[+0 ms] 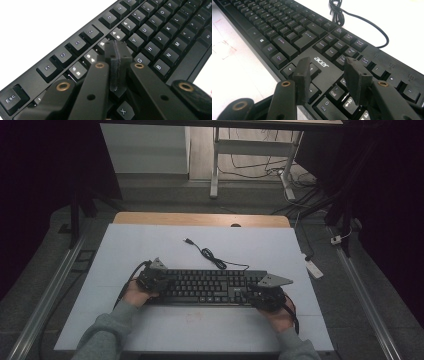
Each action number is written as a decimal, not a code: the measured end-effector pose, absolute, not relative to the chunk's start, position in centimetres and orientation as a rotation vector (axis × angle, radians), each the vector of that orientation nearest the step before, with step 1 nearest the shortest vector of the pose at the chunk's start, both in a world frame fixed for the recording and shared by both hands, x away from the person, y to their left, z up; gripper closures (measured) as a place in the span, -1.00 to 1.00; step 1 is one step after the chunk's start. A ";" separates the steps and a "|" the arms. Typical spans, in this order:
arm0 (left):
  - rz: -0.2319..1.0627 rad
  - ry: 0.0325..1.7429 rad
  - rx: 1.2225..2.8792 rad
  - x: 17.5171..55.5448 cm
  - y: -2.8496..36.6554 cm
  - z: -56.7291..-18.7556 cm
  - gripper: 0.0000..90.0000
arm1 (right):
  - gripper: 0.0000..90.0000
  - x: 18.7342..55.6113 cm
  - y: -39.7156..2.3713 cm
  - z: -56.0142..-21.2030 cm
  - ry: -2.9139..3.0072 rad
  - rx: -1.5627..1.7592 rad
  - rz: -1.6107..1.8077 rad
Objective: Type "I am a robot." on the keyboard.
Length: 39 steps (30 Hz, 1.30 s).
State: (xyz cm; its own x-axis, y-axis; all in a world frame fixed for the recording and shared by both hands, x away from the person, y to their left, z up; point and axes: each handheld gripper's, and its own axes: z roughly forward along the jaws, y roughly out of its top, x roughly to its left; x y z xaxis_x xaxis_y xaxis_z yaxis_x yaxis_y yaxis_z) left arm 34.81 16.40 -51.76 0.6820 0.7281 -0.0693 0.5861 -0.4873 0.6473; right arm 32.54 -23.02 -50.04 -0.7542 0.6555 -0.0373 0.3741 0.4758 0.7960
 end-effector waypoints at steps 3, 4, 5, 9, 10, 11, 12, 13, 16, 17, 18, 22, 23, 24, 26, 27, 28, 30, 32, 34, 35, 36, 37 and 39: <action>0.281 1.005 2.232 34.8 16.4 -51.9 0.98 | 0.26 32.5 -23.0 -50.1 2.390 0.868 1.165; 0.287 1.003 2.228 34.8 16.4 -51.8 0.98 | 0.26 32.5 -23.0 -50.1 2.391 0.868 1.164; 0.292 1.004 2.225 34.7 16.3 -51.8 0.98 | 0.26 32.5 -23.0 -50.1 2.391 0.868 1.165; 0.312 0.999 2.170 34.4 16.7 -51.0 0.87 | 0.26 32.5 -23.0 -50.0 2.388 0.865 1.168; 0.318 0.997 2.154 34.2 16.8 -50.8 0.80 | 0.26 32.5 -23.0 -50.0 2.385 0.866 1.173; 0.323 0.992 2.142 34.1 16.9 -50.5 0.71 | 0.26 32.5 -23.0 -50.0 2.383 0.867 1.168; 0.328 0.996 2.129 33.9 17.0 -50.3 0.61 | 0.26 32.5 -23.0 -50.0 2.383 0.867 1.169; 0.335 0.998 2.119 33.7 17.0 -50.1 0.47 | 0.26 32.5 -23.0 -50.0 2.385 0.865 1.175; 0.351 1.012 2.100 33.2 17.2 -49.7 0.11 | 0.26 32.5 -23.0 -50.0 2.387 0.865 1.172; 0.351 1.012 2.096 33.1 17.3 -49.5 0.05 | 0.26 32.5 -23.0 -50.0 2.387 0.865 1.173; 0.345 1.012 2.092 33.0 17.4 -49.4 0.00 | 0.26 32.5 -23.0 -50.0 2.383 0.867 1.169; 0.318 1.000 2.095 32.4 17.7 -49.1 -0.15 | 0.26 32.5 -23.1 -50.0 2.382 0.863 1.177; 0.312 0.999 2.095 32.3 17.8 -49.1 -0.18 | 0.26 32.5 -23.1 -50.0 2.382 0.863 1.177; 0.301 0.998 2.092 32.2 17.9 -49.0 -0.22 | 0.26 32.5 -23.1 -50.0 2.383 0.864 1.178; 0.282 0.995 2.088 32.0 18.1 -48.9 -0.27 | 0.26 32.5 -23.0 -50.0 2.381 0.862 1.184; 0.279 0.990 2.087 32.0 18.2 -48.9 -0.28 | 0.26 32.5 -23.0 -50.0 2.384 0.862 1.179; 0.275 0.989 2.086 31.9 18.3 -48.9 -0.29 | 0.26 32.5 -23.1 -50.0 2.385 0.860 1.179; 0.267 0.989 2.084 31.9 18.3 -48.9 -0.29 | 0.25 32.5 -23.1 -50.0 2.383 0.862 1.180; 0.263 0.987 2.083 31.9 18.4 -48.9 -0.30 | 0.25 32.5 -23.1 -49.9 2.383 0.863 1.182; 0.259 0.988 2.081 31.9 18.5 -49.0 -0.31 | 0.25 32.4 -23.1 -49.8 2.381 0.862 1.187; 0.256 0.989 2.080 31.9 18.5 -49.0 -0.31 | 0.25 32.4 -23.1 -49.8 2.379 0.861 1.191; 0.255 0.988 2.081 31.9 18.5 -49.0 -0.31 | 0.24 32.4 -23.1 -49.7 2.377 0.864 1.193; 0.254 0.986 2.081 31.9 18.5 -48.9 -0.31 | 0.24 32.4 -23.1 -49.7 2.375 0.865 1.203; 0.254 0.985 2.079 31.9 18.5 -48.9 -0.32 | 0.23 32.4 -23.1 -49.5 2.374 0.861 1.202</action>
State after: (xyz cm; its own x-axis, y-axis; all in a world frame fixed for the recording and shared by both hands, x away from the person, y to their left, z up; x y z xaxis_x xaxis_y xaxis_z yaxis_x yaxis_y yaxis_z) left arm 31.86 18.54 -48.93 0.6763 0.7217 -0.1478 0.5603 -0.3737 0.7392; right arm 32.42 -23.12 -49.54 -0.7575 0.6522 -0.0300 0.3619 0.4577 0.8122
